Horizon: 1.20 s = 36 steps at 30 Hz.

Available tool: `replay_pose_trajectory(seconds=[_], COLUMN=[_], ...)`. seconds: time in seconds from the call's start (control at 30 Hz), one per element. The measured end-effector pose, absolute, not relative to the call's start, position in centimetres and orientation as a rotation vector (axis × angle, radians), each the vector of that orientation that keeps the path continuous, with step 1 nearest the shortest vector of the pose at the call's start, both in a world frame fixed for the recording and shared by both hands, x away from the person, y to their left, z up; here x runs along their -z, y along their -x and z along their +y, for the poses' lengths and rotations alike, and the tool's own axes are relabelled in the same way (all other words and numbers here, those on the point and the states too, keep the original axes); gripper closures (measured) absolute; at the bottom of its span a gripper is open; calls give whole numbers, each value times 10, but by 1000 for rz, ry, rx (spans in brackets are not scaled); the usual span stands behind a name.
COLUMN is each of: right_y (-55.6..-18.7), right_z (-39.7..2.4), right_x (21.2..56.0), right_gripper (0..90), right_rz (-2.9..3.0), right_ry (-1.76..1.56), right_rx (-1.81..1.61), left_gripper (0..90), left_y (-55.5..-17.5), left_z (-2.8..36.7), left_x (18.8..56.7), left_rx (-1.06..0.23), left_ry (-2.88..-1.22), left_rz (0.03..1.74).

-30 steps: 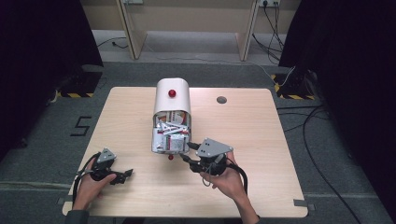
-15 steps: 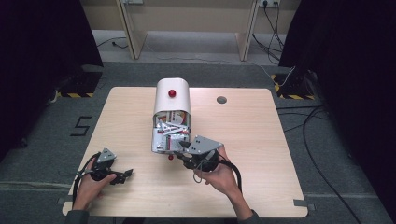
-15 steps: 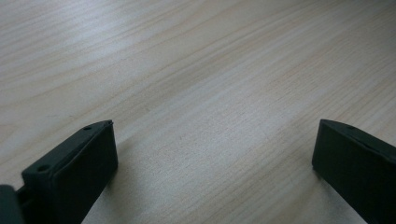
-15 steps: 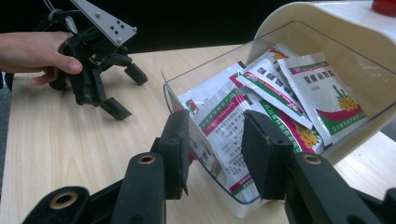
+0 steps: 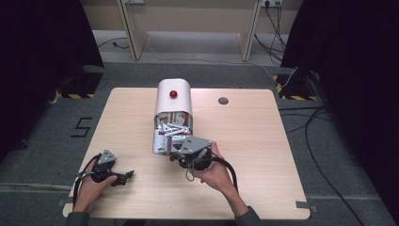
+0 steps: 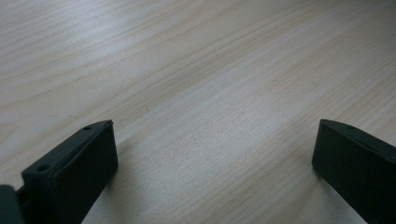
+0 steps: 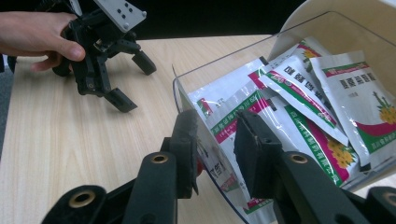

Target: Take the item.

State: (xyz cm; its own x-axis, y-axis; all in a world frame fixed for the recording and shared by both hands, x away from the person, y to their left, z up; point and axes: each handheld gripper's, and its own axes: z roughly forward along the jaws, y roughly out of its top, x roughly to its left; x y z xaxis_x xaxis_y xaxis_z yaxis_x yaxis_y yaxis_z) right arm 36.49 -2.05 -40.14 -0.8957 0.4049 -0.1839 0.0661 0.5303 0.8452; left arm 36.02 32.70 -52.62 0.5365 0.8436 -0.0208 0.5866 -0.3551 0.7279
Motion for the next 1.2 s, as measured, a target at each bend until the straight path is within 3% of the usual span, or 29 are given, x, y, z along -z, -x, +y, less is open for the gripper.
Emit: replay_pose_trajectory(seconds=[0.77, 1.03, 1.2], right_y=[-388, -387, -385], right_z=[-15, -18, -24], right_x=[408, 402, 390], right_gripper=[736, 882, 888], right_rz=[2538, 2512, 2470], right_ry=[-432, -373, -370], right_rx=[-1318, -1341, -1371], left_gripper=[0, 0, 0], left_y=[-360, -360, -360], left_z=[327, 327, 327], left_x=[526, 526, 526], left_rx=[-473, -472, -472], left_ry=[-2078, -2077, -2077], left_rz=[1153, 1153, 1153])
